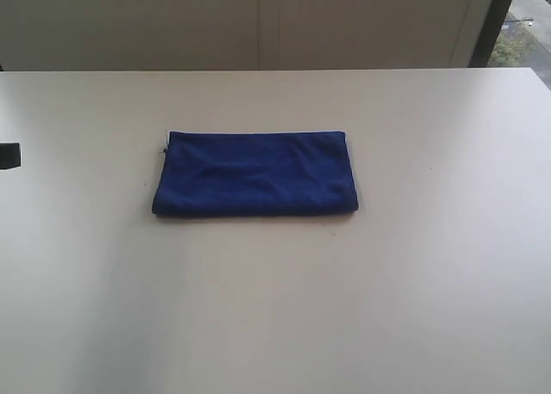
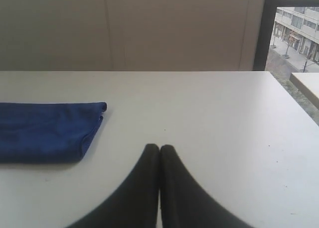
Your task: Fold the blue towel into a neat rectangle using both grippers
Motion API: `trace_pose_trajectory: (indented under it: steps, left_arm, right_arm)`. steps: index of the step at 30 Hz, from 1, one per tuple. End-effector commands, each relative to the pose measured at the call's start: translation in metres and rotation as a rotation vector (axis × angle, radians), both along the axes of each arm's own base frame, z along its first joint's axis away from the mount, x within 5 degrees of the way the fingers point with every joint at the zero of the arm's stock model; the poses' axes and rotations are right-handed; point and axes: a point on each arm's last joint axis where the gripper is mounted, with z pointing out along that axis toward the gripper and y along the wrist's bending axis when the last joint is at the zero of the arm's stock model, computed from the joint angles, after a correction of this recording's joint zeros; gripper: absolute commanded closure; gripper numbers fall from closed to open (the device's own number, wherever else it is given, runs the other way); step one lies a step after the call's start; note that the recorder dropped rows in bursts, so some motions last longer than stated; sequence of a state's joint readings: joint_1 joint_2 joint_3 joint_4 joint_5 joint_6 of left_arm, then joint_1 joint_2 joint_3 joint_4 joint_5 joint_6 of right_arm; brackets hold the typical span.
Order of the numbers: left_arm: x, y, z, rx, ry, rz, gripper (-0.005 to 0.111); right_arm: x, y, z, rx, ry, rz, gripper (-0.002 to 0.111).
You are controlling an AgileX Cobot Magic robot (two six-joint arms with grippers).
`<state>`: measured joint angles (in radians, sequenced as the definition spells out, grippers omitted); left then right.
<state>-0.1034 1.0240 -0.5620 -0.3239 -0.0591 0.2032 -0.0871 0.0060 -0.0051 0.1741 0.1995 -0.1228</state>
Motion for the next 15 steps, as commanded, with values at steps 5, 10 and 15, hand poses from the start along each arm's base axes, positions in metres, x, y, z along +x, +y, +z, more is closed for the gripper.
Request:
trace_pose_trajectory:
  steps: [5, 10, 15]
  left_arm:
    - [-0.0022, -0.0001, -0.0003, -0.007, -0.002, 0.001, 0.107]
    - [-0.0022, -0.0001, -0.0003, -0.007, -0.002, 0.001, 0.107]
    - [-0.0022, -0.0001, -0.0003, -0.007, -0.002, 0.001, 0.107]
  right_arm:
    - [-0.0002, -0.0004, -0.0009, -0.019, -0.005, -0.004, 0.108]
    - [-0.0003, -0.0011, -0.001, -0.063, -0.001, -0.007, 0.108]
    - [-0.0005, -0.0034, -0.0014, -0.165, 0.011, -0.021, 0.108]
